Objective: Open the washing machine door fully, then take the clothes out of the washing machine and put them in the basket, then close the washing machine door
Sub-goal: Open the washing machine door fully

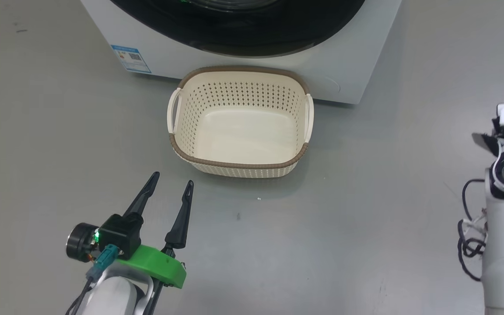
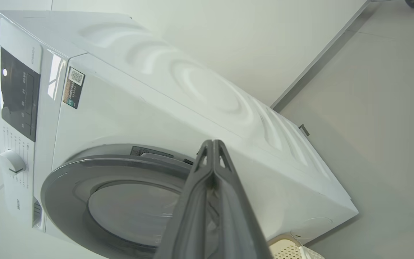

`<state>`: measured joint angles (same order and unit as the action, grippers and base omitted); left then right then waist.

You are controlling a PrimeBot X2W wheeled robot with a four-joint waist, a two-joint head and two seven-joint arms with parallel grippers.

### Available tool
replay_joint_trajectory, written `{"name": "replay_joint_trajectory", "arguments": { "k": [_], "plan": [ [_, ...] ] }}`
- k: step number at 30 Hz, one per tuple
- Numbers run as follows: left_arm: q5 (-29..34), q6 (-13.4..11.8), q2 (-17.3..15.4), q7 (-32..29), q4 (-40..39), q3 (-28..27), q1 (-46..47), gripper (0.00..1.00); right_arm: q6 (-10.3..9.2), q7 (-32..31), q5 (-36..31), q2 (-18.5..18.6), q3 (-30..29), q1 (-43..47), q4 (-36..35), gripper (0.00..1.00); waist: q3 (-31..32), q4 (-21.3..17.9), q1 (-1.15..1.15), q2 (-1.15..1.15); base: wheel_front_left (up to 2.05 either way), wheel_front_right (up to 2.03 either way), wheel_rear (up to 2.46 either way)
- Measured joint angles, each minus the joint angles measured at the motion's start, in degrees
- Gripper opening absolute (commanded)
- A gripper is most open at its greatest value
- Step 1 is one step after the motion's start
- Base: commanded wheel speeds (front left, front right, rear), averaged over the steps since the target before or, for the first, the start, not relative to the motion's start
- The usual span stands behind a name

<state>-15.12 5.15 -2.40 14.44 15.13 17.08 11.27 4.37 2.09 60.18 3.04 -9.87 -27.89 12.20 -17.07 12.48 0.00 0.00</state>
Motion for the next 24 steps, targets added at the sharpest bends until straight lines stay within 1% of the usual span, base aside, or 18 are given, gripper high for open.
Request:
{"name": "replay_joint_trajectory", "arguments": {
  "k": [4,12,15,17,20,21,24],
  "plan": [
    [-1.32,0.19,0.02,0.0,-0.42,1.09,0.37,1.0,-1.11,-2.71,1.48,1.64,-0.94,-4.64,-0.65,0.0,-1.97,1.18,0.0,0.0,0.0,0.0,0.0],
    [-3.61,0.2,0.12,0.0,-1.21,2.55,2.65,1.0,-4.94,-8.66,1.69,6.11,-0.22,-14.38,-1.29,0.0,-6.0,3.35,0.0,0.0,0.0,0.0,0.0],
    [-4.24,0.2,0.16,0.0,-1.58,3.52,3.53,1.0,-5.3,-10.99,-0.32,9.01,1.63,-17.42,-1.24,0.0,-7.4,4.18,0.0,0.0,0.0,0.0,0.0],
    [-4.68,0.2,0.27,0.0,-2.02,3.98,4.19,1.0,-6.08,-12.41,-0.43,10.18,2.01,-19.2,-0.9,0.0,-8.25,4.8,0.0,0.0,0.0,0.0,0.0],
    [-5.06,0.2,0.31,0.0,-2.53,4.69,5.11,1.0,-6.68,-14.21,-0.41,10.72,2.5,-21.6,0.04,0.0,-9.35,5.82,0.0,0.0,0.0,0.0,0.0],
    [-5.14,0.2,0.32,0.0,-2.64,4.85,5.36,1.0,-7.14,-14.92,-0.27,10.76,2.68,-22.45,0.38,0.0,-9.7,6.16,0.0,0.0,0.0,0.0,0.0],
    [-5.55,0.2,0.35,0.01,-2.76,5.19,5.74,1.0,-7.59,-16.08,0.38,10.68,2.89,-24.08,1.0,0.0,-10.39,6.8,0.0,0.0,0.0,0.0,0.0]
  ]
}}
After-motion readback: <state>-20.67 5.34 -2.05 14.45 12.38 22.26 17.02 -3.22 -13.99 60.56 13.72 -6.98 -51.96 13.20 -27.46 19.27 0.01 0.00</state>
